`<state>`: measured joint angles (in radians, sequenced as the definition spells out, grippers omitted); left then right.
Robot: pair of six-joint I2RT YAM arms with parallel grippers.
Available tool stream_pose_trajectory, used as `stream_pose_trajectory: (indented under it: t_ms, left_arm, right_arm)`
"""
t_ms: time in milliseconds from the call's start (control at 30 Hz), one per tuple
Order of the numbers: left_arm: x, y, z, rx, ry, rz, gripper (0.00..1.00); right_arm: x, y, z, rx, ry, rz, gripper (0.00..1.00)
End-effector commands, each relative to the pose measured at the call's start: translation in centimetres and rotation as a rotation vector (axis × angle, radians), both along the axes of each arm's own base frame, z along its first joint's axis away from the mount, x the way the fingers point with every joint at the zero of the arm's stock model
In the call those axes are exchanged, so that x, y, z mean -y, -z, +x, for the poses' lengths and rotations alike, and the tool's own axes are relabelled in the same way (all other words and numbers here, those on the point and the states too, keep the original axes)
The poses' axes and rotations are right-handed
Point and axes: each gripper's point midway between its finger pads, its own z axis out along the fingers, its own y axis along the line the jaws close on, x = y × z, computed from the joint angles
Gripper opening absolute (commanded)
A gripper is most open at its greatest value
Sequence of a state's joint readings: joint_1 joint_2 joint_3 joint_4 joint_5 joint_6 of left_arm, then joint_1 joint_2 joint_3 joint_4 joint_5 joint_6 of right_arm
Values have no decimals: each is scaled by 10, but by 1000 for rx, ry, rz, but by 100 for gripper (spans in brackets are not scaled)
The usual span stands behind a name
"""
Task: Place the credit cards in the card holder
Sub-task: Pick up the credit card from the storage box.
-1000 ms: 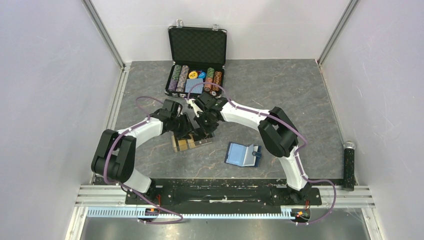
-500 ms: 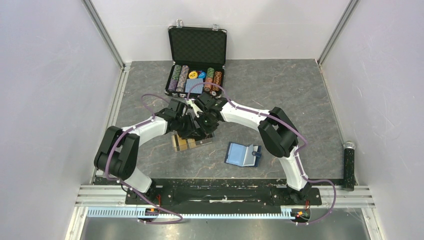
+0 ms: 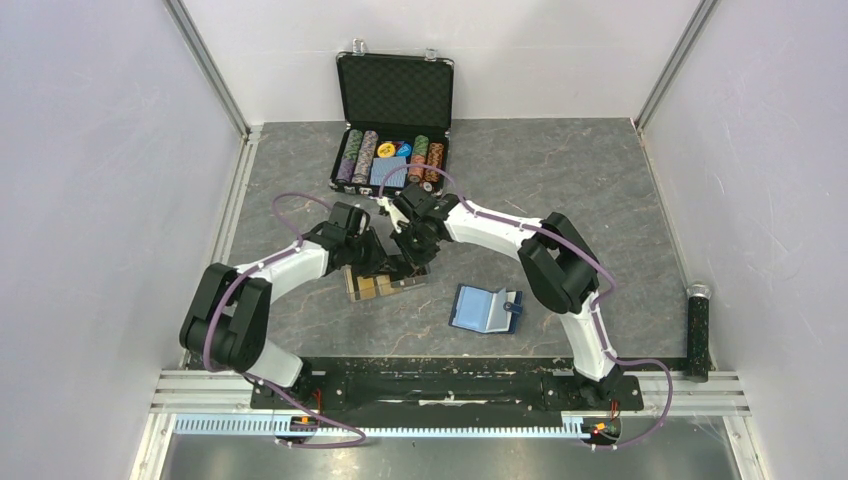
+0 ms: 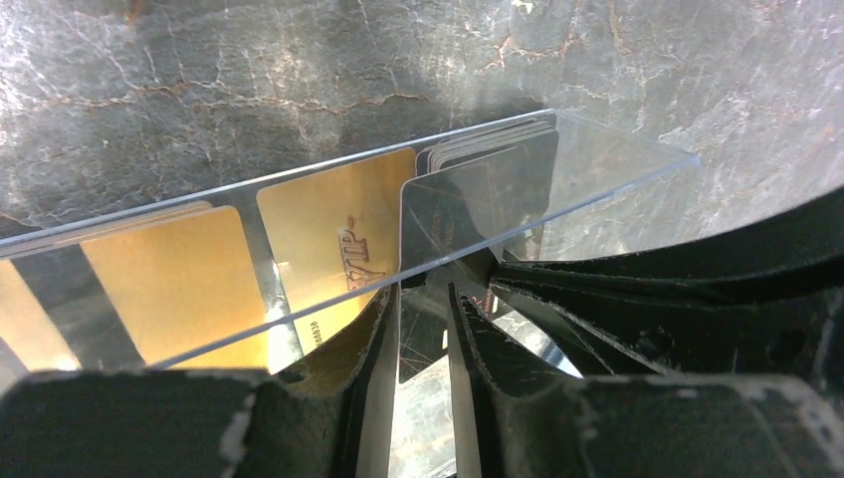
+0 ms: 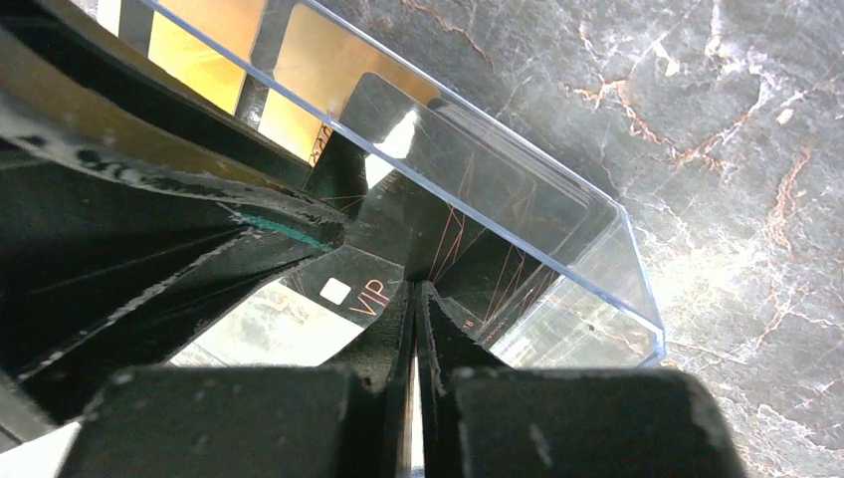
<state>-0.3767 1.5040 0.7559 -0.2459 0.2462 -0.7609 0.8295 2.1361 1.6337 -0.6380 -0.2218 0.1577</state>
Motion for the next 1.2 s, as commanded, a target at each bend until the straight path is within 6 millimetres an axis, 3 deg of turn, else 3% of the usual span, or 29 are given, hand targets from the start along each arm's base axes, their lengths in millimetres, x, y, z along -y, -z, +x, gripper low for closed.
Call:
stream_pose_trajectory:
  t_ms: [0, 567, 900, 1033, 1167]
  left_arm:
    - [22, -34, 15, 109, 5, -142, 29]
    - [45, -28, 10, 80, 80, -246, 22]
    - [59, -50, 17, 170, 137, -326, 16]
    - [62, -43, 14, 145, 156, -313, 22]
    - [64, -29, 8, 90, 177, -266, 22]
  right_arm:
    - [26, 32, -13, -83, 26, -83, 0]
    - [26, 26, -8, -90, 53, -48, 0]
    - [27, 24, -6, -97, 66, -25, 0]
    - [29, 23, -4, -94, 75, -25, 0]
    - [32, 24, -4, -93, 80, -29, 0]
